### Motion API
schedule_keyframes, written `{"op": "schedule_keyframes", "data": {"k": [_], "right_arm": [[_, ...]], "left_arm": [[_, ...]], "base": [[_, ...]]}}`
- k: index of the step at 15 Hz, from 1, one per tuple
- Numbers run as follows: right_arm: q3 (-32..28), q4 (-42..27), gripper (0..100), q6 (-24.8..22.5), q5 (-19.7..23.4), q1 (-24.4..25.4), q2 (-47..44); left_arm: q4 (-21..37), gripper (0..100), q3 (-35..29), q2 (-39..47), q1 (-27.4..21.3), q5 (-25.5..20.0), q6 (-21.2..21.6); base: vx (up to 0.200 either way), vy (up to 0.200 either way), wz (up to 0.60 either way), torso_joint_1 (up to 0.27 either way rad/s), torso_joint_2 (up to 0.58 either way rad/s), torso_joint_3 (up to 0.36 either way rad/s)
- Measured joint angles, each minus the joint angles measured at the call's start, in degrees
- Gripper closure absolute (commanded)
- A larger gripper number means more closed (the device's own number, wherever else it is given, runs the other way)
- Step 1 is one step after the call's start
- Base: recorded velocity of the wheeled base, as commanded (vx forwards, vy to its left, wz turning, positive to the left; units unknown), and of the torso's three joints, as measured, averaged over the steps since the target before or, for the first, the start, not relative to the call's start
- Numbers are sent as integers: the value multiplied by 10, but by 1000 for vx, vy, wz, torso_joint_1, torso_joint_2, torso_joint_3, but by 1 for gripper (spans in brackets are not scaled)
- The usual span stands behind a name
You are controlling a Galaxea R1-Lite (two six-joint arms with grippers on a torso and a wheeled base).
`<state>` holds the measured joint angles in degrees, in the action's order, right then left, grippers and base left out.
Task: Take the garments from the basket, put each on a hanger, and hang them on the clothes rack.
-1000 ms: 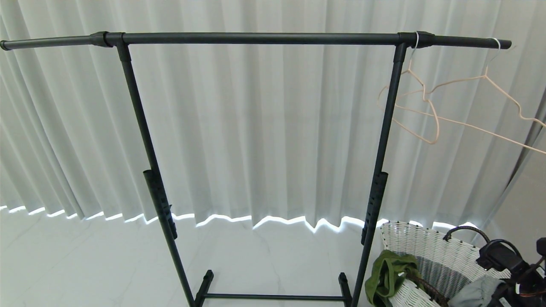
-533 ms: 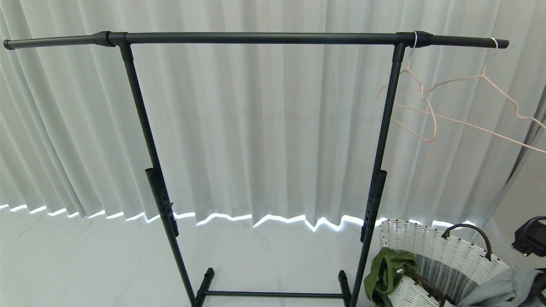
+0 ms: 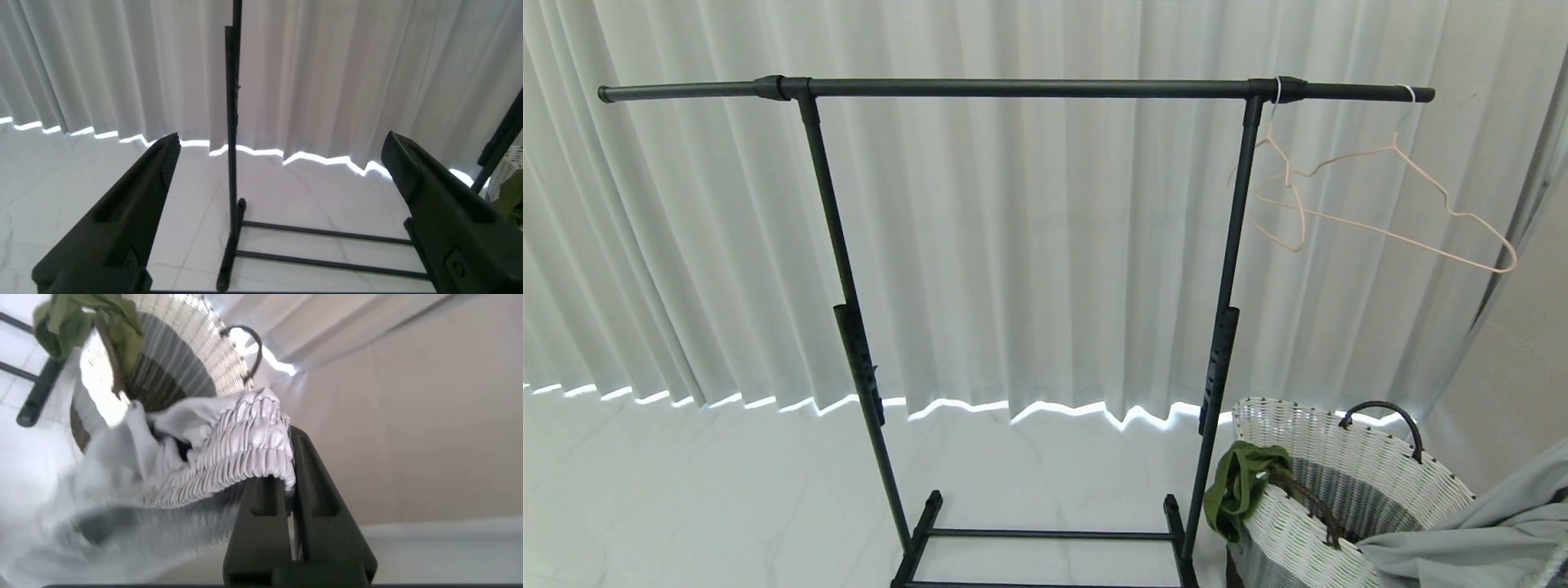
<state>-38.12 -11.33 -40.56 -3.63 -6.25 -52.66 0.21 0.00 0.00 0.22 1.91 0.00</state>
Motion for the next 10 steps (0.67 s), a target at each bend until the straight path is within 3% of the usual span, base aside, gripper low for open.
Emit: {"op": "schedule_keyframes", "data": {"k": [1,6,10], "right_arm": [[-1,0,100,0,0,5,5],[-1,2,100,0,0,15,15],[-3,3,100,0,2,22,23]], "left_arm": [[0,0,0,0,0,0,0],[0,0,0,0,0,0,1],[0,0,0,0,0,0,4]], "base": [[0,0,0,0,0,0],[0,200,0,5,8,-1],[0,0,0,0,0,0]]}}
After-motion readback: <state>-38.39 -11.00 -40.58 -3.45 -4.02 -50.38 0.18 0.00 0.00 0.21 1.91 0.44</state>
